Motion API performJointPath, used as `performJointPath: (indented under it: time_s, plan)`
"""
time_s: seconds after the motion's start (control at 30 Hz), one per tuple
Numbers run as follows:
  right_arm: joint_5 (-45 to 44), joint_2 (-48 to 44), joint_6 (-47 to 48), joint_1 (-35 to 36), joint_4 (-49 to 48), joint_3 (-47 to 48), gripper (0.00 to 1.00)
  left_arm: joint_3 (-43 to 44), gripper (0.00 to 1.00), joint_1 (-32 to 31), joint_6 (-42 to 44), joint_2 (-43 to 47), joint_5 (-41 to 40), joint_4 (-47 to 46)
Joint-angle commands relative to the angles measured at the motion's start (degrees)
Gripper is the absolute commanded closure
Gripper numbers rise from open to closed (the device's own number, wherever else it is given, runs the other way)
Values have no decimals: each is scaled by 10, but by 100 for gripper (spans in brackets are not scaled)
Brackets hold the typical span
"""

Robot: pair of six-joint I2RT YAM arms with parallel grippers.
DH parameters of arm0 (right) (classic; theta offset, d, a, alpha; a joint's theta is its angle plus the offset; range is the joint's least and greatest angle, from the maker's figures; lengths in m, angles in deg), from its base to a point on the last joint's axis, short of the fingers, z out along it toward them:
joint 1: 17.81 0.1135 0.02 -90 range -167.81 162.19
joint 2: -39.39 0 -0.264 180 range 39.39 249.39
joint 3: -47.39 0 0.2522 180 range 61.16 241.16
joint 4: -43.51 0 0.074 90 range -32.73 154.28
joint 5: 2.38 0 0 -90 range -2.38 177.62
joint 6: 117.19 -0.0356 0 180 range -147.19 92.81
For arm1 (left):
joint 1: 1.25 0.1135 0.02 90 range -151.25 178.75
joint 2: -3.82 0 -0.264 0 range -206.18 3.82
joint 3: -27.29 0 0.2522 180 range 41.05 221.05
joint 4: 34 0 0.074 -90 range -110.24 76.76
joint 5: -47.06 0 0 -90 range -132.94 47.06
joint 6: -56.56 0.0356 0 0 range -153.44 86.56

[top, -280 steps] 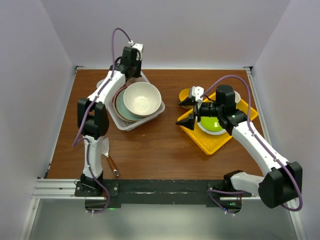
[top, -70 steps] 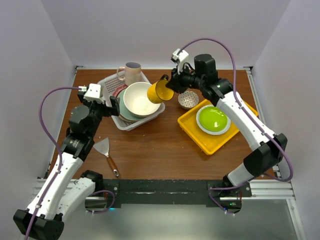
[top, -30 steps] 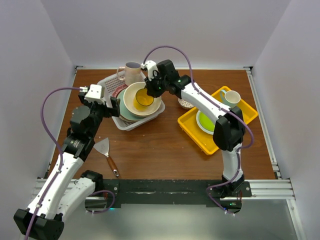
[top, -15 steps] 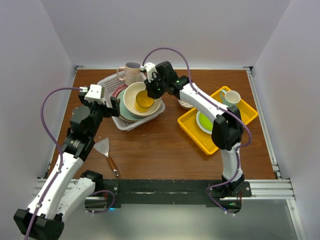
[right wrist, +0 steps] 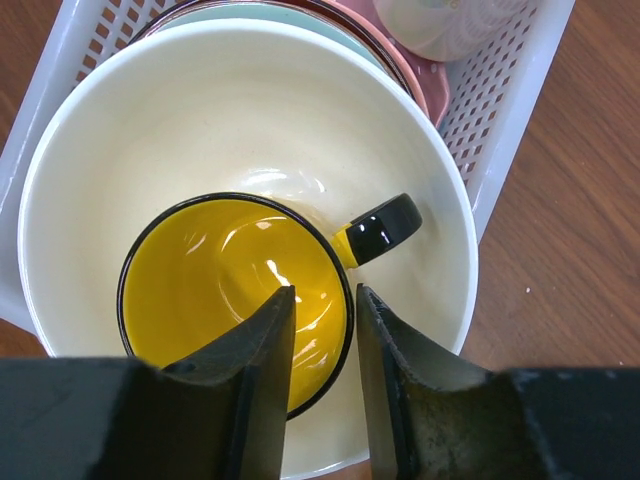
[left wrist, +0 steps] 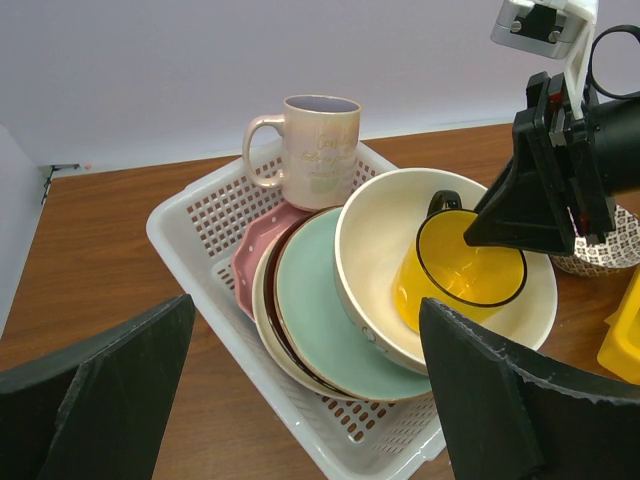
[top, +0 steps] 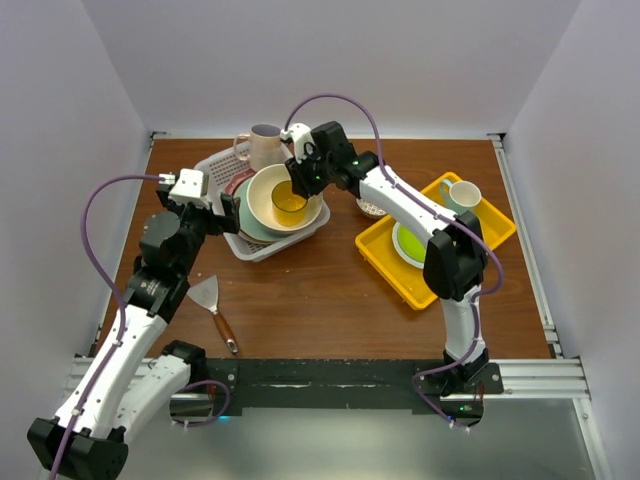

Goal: Place the mixed dishes into the plastic bin
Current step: Place the cup in the plastic bin.

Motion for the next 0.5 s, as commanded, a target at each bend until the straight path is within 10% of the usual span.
performJointPath:
  time_s: [0.0,0.47]
  plan:
    - [-6,-38,9,4,-19,19,61,1,0,3,6,9,-2,-30]
    - [-5,-93,58,5,-2,-10,42,1,0,4,7,9,-2,-30]
